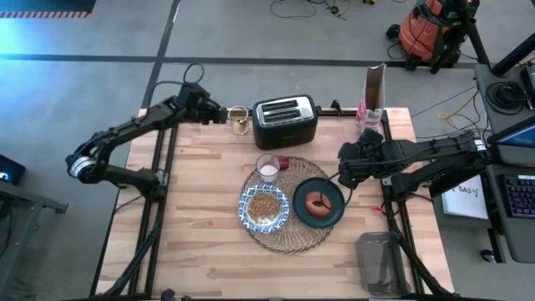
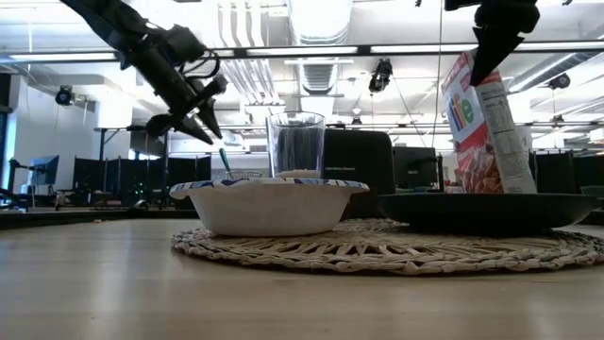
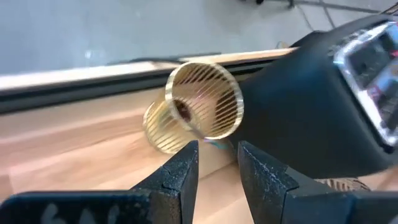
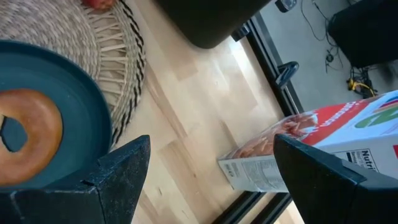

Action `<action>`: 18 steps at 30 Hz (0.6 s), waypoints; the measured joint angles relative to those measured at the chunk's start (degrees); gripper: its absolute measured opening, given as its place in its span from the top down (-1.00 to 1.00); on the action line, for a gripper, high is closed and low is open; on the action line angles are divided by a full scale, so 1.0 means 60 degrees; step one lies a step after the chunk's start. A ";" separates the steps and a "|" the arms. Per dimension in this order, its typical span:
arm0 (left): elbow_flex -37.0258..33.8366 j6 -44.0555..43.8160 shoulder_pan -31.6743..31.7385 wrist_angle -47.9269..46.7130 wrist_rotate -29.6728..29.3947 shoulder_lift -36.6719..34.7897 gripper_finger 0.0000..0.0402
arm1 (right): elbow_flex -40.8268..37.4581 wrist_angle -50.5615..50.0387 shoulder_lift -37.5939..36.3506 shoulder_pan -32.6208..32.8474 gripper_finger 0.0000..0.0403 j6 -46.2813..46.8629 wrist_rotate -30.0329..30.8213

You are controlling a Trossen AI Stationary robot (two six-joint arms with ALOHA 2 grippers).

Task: Arrange a breakfast setting
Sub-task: Put the blue spoon to the left of the brown place mat

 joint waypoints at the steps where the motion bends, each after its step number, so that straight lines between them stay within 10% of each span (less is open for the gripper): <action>1: 0.0113 -0.0001 0.0203 -0.0202 0.0253 0.0130 0.52 | -0.0003 -0.0002 -0.0013 0.0000 -0.62 0.0000 -0.0004; 18: 0.2685 0.1315 0.0785 -0.2545 0.1532 0.2482 0.52 | -0.0007 -0.0492 -0.0046 0.0000 -0.62 -0.0004 -0.0008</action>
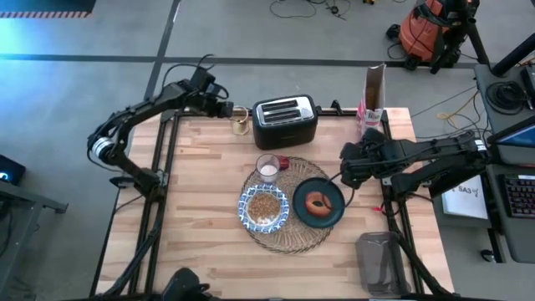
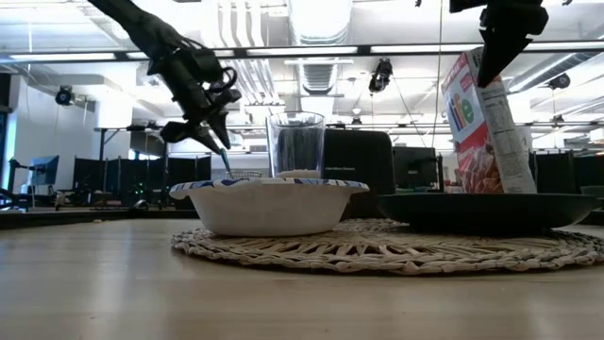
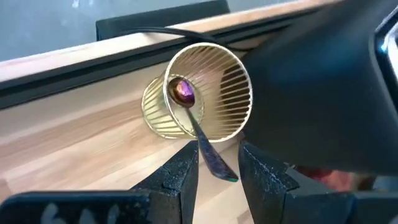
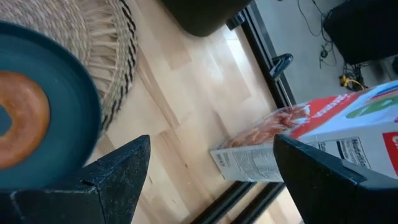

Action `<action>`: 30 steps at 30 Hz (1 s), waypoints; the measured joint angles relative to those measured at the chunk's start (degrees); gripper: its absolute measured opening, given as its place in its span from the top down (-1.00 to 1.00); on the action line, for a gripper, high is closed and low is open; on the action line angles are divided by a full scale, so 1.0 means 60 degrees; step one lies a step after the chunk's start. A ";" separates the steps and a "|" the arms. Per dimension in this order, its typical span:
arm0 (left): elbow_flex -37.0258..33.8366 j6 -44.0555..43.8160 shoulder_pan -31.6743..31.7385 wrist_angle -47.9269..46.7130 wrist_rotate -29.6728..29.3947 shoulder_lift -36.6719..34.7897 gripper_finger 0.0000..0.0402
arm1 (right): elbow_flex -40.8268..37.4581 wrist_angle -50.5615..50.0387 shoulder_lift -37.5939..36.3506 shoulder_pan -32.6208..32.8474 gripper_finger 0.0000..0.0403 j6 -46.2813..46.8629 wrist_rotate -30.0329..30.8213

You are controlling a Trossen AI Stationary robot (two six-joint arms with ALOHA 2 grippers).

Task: Arrange a breakfast setting
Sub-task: Put the blue spoon to the left of the brown place mat

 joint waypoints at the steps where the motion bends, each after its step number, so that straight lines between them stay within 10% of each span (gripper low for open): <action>1: 0.0164 0.0154 -0.0002 -0.0206 -0.0001 0.0090 0.52 | 0.0000 -0.0068 0.0000 0.0000 -0.62 0.0003 0.0000; 10: 0.1513 0.1099 0.0000 -0.2159 -0.0071 0.0874 0.52 | -0.0004 -0.0138 0.0000 0.0000 -0.62 0.0015 -0.0168; 30: 0.1653 0.1043 -0.0032 -0.1327 0.0967 0.1038 0.52 | -0.0004 -0.0142 0.0004 0.0000 -0.62 0.0015 -0.0226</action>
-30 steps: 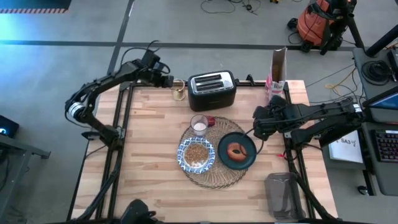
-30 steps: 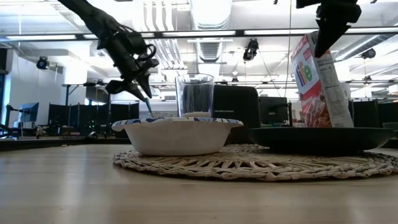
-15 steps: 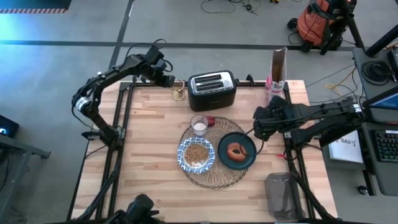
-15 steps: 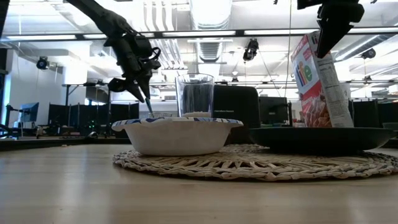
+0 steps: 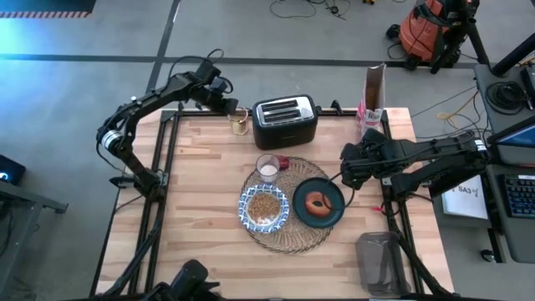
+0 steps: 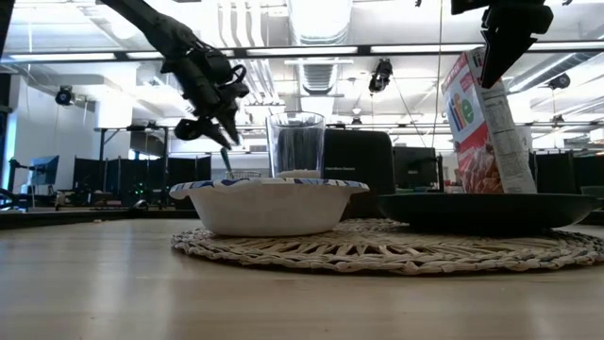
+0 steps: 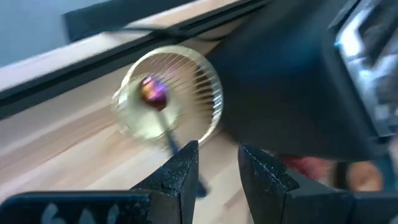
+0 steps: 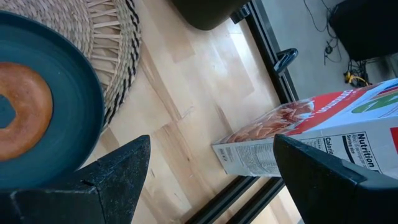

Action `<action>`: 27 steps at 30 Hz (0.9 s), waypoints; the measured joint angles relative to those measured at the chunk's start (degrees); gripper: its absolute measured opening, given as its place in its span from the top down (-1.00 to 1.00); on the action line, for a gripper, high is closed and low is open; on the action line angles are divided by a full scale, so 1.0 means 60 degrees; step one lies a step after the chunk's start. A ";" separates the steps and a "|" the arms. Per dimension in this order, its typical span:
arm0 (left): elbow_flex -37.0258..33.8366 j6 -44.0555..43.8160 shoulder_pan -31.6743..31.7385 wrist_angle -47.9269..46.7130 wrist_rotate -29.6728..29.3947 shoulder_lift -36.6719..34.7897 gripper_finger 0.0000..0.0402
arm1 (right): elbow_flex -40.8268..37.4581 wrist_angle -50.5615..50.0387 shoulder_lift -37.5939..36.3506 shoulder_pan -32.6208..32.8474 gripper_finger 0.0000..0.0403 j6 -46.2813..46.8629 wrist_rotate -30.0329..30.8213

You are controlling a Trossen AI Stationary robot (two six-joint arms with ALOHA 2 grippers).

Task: Arrange a breakfast setting
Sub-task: Put the blue spoon to the left of the brown place mat

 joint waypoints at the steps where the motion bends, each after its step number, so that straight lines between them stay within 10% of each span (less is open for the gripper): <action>1: 0.0000 -0.0012 -0.0005 0.0208 0.0209 0.0000 0.52 | 0.0000 0.0000 0.0000 0.0000 -0.62 0.0000 0.0000; 16: 0.0768 0.1556 -0.0110 -0.2809 -0.0757 -0.0029 0.52 | 0.0000 -0.0080 0.0000 0.0000 -0.62 0.0499 -0.0257; 27: 0.0337 0.1308 -0.0198 -0.1201 -0.0389 -0.0040 0.52 | 0.0000 -0.0076 0.0000 0.0000 -0.62 0.0495 -0.0251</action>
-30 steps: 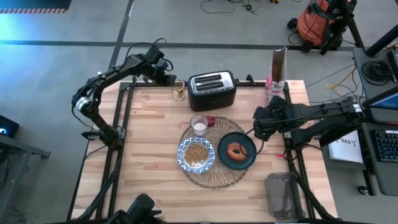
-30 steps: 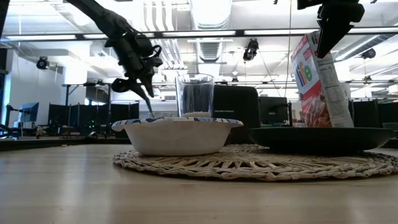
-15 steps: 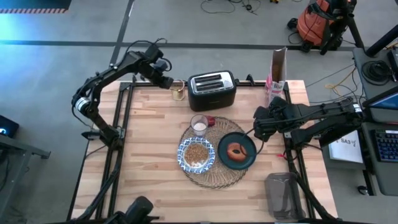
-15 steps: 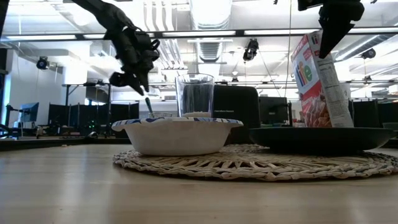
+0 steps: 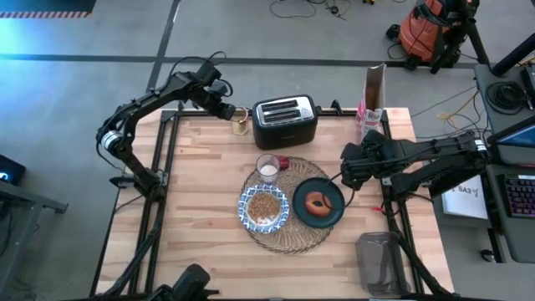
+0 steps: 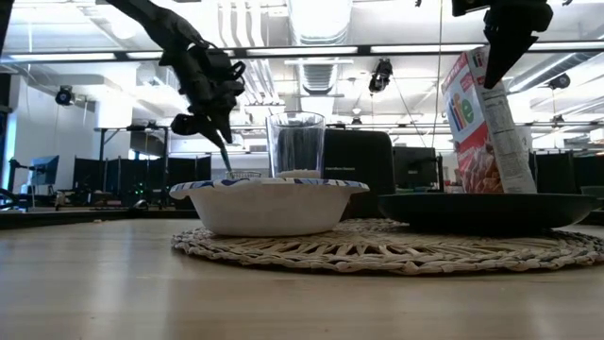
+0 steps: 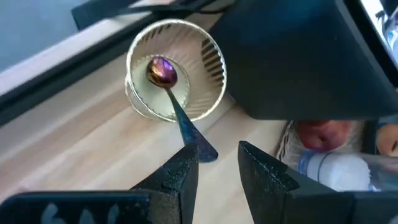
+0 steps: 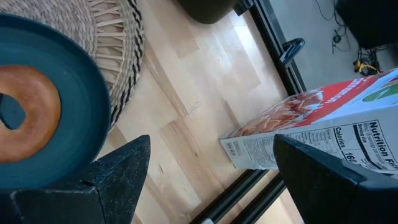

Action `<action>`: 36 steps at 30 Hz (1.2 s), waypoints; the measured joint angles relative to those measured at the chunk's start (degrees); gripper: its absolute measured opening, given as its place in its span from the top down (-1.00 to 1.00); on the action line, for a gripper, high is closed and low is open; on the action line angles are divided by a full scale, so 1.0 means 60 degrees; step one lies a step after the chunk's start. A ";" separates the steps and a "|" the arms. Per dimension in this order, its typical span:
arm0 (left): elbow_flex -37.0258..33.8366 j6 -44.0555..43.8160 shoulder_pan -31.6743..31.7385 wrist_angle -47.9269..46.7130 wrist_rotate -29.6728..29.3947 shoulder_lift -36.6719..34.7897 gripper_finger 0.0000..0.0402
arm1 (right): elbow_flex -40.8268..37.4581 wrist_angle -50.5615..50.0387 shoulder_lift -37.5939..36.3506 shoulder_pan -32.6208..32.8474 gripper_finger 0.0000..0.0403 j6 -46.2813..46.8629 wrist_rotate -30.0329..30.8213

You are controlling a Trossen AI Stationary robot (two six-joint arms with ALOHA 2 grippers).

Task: Arrange a breakfast setting
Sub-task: Put the blue spoon to the left of the brown place mat

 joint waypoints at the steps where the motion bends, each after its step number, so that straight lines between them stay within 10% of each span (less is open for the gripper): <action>1: -0.0059 -0.0003 -0.0004 0.0000 0.0084 0.0000 0.52 | 0.0000 0.0000 0.0000 0.0000 -0.62 0.0000 0.0000; 18: -0.0198 0.0309 -0.0035 0.0144 0.0533 -0.0005 0.52 | 0.0000 0.0000 0.0000 0.0000 -0.62 -0.0007 0.0004; 36: 0.0275 0.6325 -0.0278 -0.1045 0.0023 -0.0164 0.52 | 0.0000 0.0006 0.0000 0.0000 -0.62 0.0076 0.0000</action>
